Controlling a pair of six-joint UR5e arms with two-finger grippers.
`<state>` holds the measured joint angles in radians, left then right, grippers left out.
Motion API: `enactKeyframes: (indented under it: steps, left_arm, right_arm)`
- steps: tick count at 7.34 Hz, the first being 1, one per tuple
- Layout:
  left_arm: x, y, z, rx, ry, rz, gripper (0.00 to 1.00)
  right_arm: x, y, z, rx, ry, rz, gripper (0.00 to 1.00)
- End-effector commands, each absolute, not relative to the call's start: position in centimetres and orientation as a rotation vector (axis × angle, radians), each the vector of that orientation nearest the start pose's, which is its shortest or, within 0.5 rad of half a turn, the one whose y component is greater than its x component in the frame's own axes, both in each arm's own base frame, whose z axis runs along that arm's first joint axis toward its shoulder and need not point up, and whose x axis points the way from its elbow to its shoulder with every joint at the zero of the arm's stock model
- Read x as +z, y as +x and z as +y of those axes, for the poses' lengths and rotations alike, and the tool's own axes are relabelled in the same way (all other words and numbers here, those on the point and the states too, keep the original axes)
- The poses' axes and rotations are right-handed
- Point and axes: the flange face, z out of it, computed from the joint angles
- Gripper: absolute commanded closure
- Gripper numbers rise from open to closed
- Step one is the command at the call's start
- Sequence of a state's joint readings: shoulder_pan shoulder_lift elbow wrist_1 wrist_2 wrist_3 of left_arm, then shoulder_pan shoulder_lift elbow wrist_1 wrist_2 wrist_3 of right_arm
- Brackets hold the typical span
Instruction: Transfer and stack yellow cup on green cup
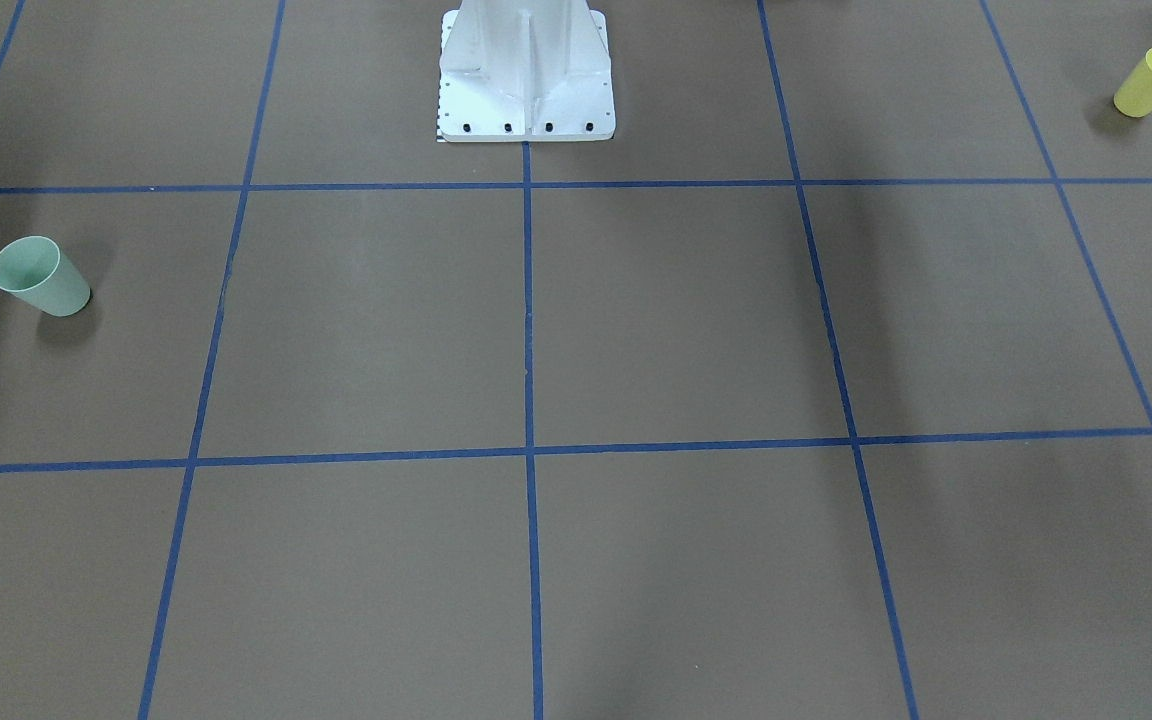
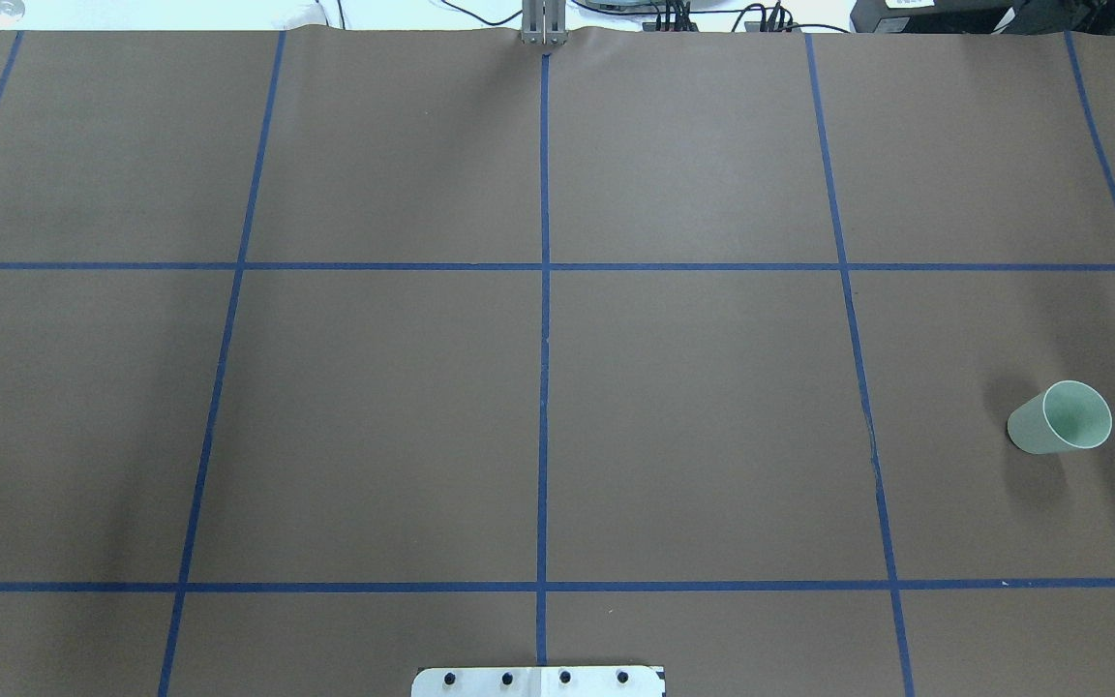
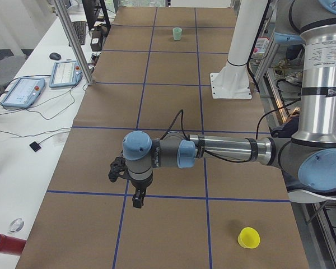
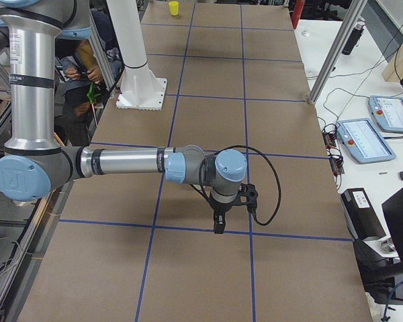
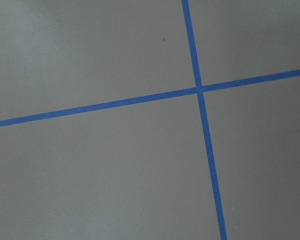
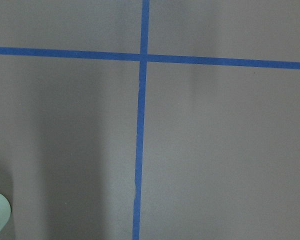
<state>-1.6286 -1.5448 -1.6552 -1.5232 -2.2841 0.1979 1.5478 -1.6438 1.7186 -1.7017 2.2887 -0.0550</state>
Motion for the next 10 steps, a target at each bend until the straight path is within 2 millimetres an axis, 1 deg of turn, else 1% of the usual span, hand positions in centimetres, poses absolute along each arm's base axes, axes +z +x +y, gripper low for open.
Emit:
enactKeyframes:
  steps: [1,2,3,4,5,6,7,8,9,10]
  left_arm:
    - [63.7,-9.5,-47.6,0.131,0.101,0.707,0.0]
    - [63.7,-9.6,-47.6,0.131,0.102,0.707,0.0]
    - [63.7,-9.5,-47.6,0.134,0.102,0.707,0.0]
    - [64.0,-9.5,-47.6,0.133,0.095,0.704,0.0]
    - [63.4,-9.3,-47.7,0.138,0.108,0.715,0.0]
    - [62.4,-9.3,-48.4,0.15,0.133,0.705,0.0]
    - [61.3,-9.4,-49.4,0.176,0.204,0.695,0.0]
    - [60.6,-9.4,-49.6,0.205,0.282,0.684,0.0]
    - [59.8,-9.4,-50.3,0.232,0.354,0.674,0.0]
    - [58.8,-9.4,-50.7,0.248,0.405,0.672,0.0]
  right_arm:
    - [63.1,5.7,-45.8,-0.057,-0.029,-0.72,0.0]
    - [62.4,5.7,-45.9,-0.062,-0.015,-0.72,0.0]
    - [62.2,5.7,-45.9,-0.067,-0.009,-0.718,0.0]
    - [61.7,5.7,-46.4,-0.067,0.0,-0.715,0.0]
    - [60.2,5.7,-47.5,-0.078,0.03,-0.713,0.0]
    - [59.3,5.7,-47.8,-0.084,0.049,-0.713,0.0]
    - [57.1,5.7,-48.3,-0.1,0.093,-0.71,0.0]
    - [56.0,5.8,-48.4,-0.104,0.114,-0.71,0.0]
    - [55.1,5.8,-48.6,-0.118,0.155,-0.71,0.0]
    - [54.4,5.9,-48.3,-0.133,0.201,-0.709,0.0]
